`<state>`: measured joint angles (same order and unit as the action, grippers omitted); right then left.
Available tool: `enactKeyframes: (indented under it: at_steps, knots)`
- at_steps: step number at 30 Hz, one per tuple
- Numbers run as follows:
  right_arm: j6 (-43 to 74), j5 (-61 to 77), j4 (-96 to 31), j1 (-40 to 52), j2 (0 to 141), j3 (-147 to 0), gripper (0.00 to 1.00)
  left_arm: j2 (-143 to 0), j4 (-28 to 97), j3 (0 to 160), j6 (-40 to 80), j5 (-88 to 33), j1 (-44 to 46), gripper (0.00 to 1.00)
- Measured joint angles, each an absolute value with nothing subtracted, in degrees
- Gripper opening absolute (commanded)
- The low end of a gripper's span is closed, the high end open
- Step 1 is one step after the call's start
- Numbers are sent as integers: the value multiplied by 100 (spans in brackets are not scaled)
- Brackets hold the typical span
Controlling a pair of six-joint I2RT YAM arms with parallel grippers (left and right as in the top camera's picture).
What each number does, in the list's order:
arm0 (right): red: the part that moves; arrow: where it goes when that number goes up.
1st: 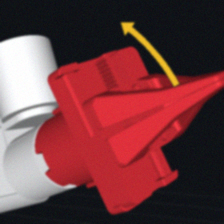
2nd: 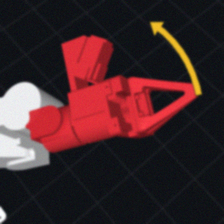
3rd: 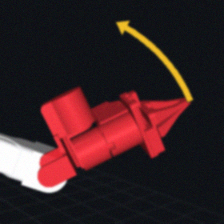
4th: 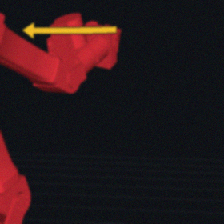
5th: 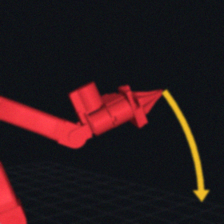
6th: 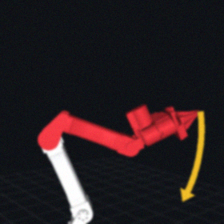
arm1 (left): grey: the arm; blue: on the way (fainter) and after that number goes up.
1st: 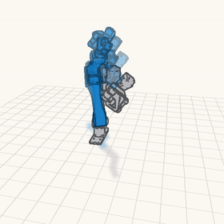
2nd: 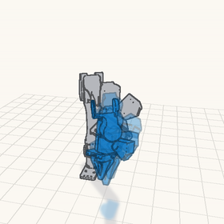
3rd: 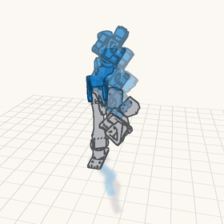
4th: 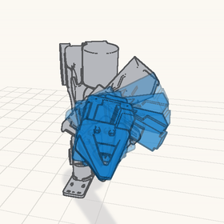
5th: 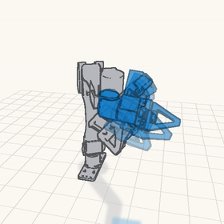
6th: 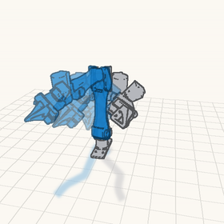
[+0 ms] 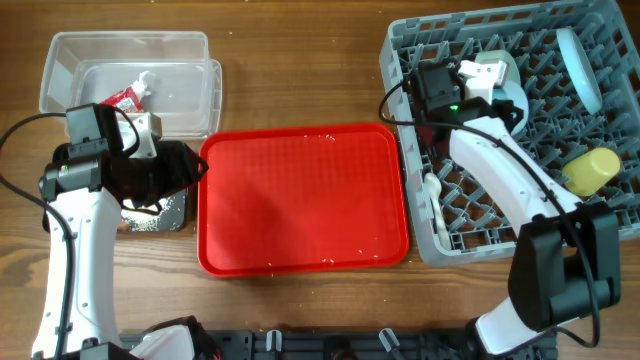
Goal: Sort waste into correct bins and load items into the dishwasher rack
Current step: 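Grasp the blue bowl with the right gripper and place it in the rack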
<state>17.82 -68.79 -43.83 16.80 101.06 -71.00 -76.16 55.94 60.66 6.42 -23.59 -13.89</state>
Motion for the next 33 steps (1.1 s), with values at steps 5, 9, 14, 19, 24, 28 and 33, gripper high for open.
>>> enactKeyframes:
  at_steps: [5, 9, 14, 19, 24, 28, 33]
  knots:
    - [1925, -6814, -4499, 1911, 10103, -7057, 14, -7616, 5594, 6066, 642, -2359, -1389, 71]
    - [1940, -6163, -4698, 2292, 10101, -7048, 41, -7616, 5594, 6066, 642, -2359, -1389, 71]
    - [1986, -5196, -5050, 2497, 10106, -6958, 98, -7616, 5594, 6066, 642, -2359, -1389, 72]
    - [2338, -4486, -5223, 2497, 9756, -6934, 100, -7616, 5594, 6066, 659, -2362, -1389, 77]
    - [1962, -2950, -4678, 2495, 8241, -6930, 100, -7616, 5492, 6066, 659, -2357, -1334, 78]
    - [1643, -1531, -4252, 2344, 7693, -6930, 100, -7616, 5076, 6066, 657, -2318, -886, 85]
    - [1483, 779, -3688, 1424, 7708, -6936, 100, -7616, 4456, 6066, 635, -1647, 189, 100]
